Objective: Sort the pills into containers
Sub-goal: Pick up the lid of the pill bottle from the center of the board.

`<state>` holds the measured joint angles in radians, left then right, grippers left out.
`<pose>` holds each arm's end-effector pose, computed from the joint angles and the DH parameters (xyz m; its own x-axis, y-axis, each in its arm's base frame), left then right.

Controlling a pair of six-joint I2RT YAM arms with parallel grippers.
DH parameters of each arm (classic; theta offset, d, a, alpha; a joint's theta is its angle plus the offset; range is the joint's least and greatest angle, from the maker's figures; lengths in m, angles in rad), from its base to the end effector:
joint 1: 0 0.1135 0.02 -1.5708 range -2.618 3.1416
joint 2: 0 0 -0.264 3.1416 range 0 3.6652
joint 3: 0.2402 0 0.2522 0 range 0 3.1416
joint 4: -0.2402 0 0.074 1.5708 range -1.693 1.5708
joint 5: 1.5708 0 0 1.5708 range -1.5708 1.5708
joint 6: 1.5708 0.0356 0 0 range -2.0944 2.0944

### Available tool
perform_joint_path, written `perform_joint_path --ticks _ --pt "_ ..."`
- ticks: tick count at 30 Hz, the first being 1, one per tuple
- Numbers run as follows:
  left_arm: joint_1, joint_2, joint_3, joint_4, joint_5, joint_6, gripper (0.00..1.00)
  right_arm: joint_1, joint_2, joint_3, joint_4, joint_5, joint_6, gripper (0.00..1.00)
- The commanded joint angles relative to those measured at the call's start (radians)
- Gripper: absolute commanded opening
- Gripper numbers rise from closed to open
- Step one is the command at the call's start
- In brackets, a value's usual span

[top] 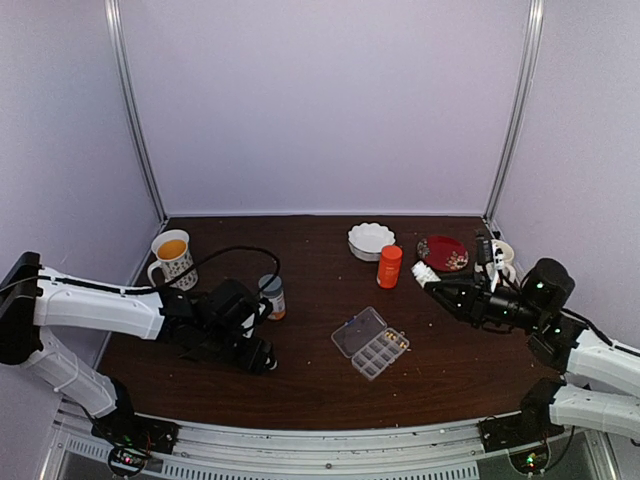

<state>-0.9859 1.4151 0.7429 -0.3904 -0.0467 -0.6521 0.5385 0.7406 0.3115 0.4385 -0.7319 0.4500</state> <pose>0.1457 -0.2170 0.1730 -0.8812 0.2328 -0.4115 0.3593 0.8954 -0.2629 0.1366 0.1093 0.2452 -0.4082 0.1331 -0.9031 -0.8636 0.2644 0.4293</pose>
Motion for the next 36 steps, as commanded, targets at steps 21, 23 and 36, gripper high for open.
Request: perform_joint_path --ticks 21,23,36 --pt "-0.027 0.105 0.072 -0.048 -0.044 -0.05 0.66 0.142 -0.013 0.147 0.712 0.058 -0.157 0.0" --pt "-0.035 0.129 0.087 -0.049 -0.047 -0.049 0.65 0.189 -0.013 0.22 0.489 0.039 -0.257 0.0" --pt "-0.045 0.259 0.177 -0.145 -0.126 -0.103 0.58 0.227 -0.122 0.081 0.418 0.163 -0.372 0.0"
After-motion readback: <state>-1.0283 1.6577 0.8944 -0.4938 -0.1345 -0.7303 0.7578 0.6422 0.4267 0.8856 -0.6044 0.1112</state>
